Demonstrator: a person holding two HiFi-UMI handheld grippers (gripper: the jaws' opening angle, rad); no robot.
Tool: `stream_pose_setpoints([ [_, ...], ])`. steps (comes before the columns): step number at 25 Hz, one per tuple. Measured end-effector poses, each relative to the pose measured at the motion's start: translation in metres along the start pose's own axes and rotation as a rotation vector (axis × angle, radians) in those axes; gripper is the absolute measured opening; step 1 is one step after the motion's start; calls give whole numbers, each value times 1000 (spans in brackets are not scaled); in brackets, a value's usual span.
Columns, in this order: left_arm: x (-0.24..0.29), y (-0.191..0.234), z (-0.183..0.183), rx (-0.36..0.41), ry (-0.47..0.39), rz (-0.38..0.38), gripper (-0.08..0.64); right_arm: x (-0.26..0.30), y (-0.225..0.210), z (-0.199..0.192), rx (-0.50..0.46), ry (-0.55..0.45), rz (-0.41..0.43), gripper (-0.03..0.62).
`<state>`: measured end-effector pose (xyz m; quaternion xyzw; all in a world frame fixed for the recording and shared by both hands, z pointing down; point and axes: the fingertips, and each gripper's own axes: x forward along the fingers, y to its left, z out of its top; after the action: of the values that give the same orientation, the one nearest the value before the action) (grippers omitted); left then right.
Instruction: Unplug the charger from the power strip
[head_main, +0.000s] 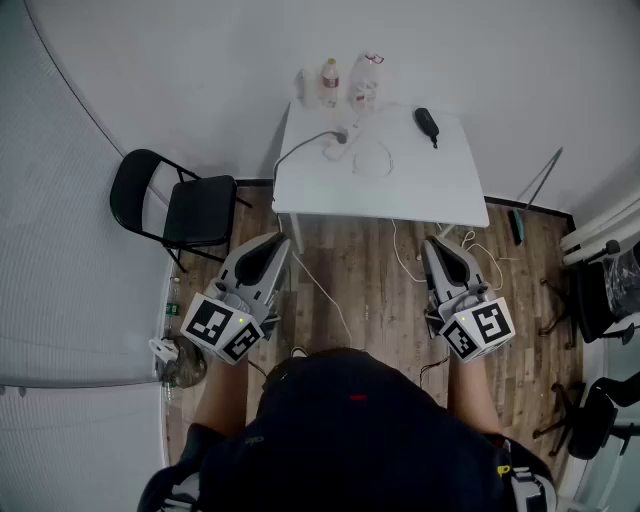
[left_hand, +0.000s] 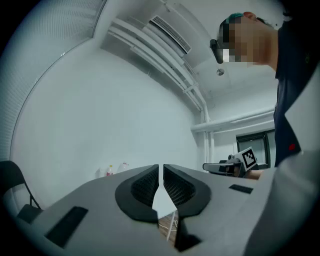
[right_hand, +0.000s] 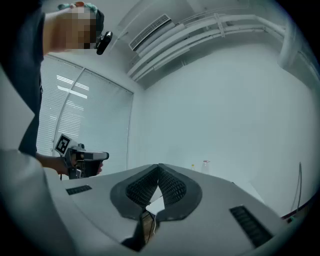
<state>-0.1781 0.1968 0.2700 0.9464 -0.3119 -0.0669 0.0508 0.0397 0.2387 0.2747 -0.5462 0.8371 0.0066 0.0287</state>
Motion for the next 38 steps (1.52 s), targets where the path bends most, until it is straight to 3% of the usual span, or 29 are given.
stream_pose_setpoints([
  [9, 2, 2, -12, -24, 30, 6, 46, 1, -3, -7, 25, 3, -3, 20],
  [15, 9, 2, -20, -42, 45, 16, 46, 0, -15, -15, 92, -7, -10, 20],
  [33, 60, -56, -59, -30, 96, 74, 46, -30, -74, -69, 180, 62, 110, 20],
  [38, 84, -51, -62, -34, 102, 60, 46, -27, -95, -73, 183, 67, 91, 20],
])
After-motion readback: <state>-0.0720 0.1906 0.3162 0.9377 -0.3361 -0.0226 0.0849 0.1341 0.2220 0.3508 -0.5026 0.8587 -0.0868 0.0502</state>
